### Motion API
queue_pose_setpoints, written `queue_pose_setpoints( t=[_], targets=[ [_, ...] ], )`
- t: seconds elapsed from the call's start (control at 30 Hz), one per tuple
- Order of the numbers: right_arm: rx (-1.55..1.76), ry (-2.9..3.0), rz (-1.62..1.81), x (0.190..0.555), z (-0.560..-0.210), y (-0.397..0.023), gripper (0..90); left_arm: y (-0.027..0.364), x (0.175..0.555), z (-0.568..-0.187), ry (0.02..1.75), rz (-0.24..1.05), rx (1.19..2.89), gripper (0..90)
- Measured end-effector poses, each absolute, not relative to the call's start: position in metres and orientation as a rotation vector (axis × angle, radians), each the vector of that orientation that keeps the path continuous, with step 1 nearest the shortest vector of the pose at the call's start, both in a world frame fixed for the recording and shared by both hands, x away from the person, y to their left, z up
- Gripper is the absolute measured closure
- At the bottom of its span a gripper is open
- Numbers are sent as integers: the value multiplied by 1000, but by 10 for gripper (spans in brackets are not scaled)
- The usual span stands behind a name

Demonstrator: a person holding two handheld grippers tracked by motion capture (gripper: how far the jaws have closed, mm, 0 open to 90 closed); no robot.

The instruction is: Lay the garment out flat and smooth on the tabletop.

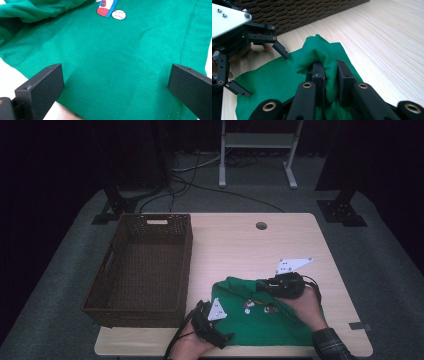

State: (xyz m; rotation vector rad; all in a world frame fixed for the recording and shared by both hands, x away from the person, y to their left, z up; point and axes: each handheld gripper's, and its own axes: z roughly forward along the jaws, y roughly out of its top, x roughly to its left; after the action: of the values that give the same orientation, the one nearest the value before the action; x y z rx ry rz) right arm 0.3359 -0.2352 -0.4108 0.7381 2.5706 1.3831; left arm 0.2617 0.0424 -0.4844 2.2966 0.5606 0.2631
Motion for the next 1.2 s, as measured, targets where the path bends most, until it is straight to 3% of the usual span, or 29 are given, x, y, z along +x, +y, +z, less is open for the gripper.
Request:
queue_pose_setpoints(
  t=[1.2],
  targets=[
    [782,2556,1336,359,-402,-239,805,42,262,-484,564,263,2295,0]
  ],
)
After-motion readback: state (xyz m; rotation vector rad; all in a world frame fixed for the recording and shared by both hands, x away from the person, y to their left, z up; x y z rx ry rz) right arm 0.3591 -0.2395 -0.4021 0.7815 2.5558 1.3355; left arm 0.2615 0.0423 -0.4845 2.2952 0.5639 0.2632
